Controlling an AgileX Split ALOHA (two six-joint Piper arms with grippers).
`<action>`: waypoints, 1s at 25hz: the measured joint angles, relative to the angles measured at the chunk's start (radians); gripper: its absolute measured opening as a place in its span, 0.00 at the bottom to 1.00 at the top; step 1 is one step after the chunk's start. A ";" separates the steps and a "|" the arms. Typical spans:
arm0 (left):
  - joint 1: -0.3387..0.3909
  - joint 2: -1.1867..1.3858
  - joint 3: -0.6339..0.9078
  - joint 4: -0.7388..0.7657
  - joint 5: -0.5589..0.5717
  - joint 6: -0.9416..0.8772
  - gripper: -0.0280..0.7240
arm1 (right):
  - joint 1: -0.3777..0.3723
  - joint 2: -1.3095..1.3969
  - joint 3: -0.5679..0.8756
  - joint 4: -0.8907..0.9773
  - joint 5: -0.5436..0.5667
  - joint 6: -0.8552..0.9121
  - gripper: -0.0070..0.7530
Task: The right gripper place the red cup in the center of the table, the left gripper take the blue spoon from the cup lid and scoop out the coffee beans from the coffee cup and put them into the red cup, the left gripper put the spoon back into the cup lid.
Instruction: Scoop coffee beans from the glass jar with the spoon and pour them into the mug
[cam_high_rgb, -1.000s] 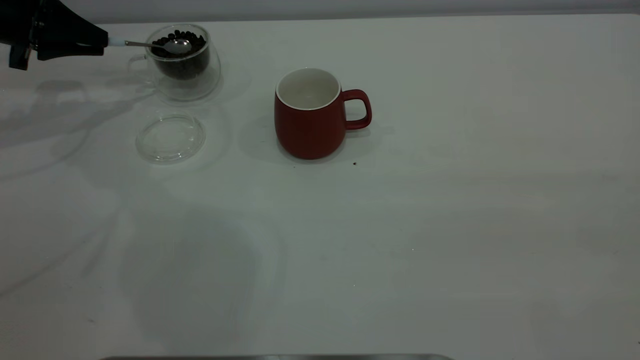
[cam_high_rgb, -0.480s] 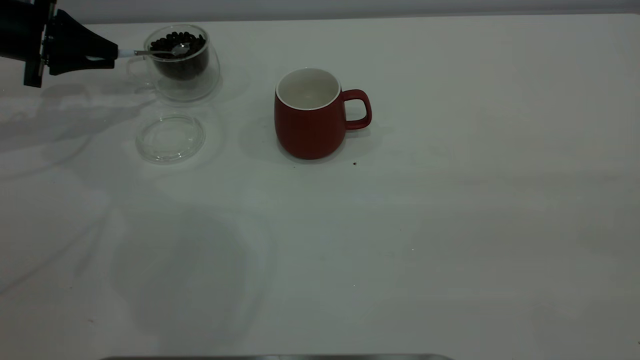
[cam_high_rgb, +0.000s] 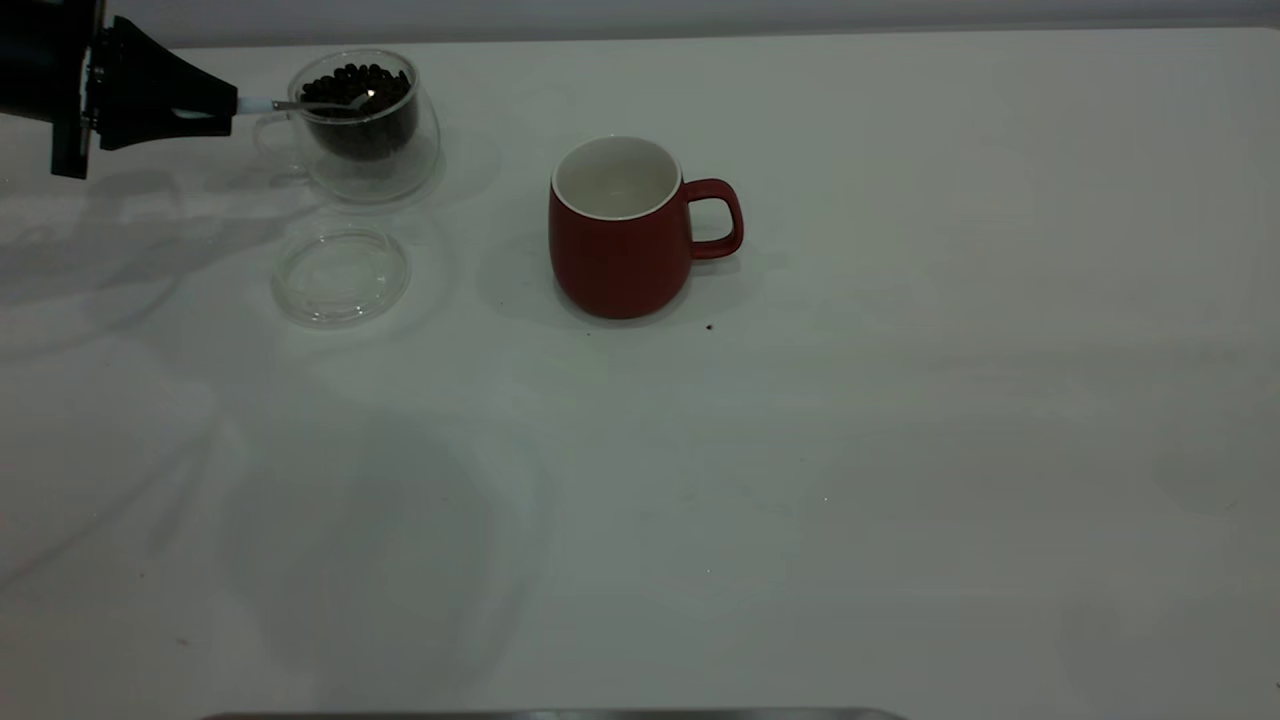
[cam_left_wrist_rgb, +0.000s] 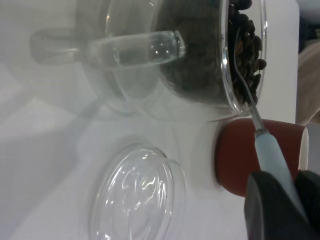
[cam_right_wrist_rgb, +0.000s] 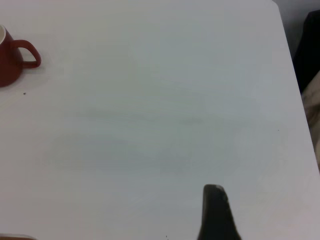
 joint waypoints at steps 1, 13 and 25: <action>0.002 0.000 0.000 0.000 0.001 -0.005 0.20 | 0.000 0.000 0.000 0.000 0.000 0.000 0.71; 0.059 0.001 0.000 -0.068 0.063 -0.047 0.20 | 0.000 0.000 0.000 0.000 0.000 0.000 0.71; 0.067 0.011 0.000 -0.073 0.091 -0.061 0.20 | 0.000 0.000 0.002 0.000 0.000 0.000 0.71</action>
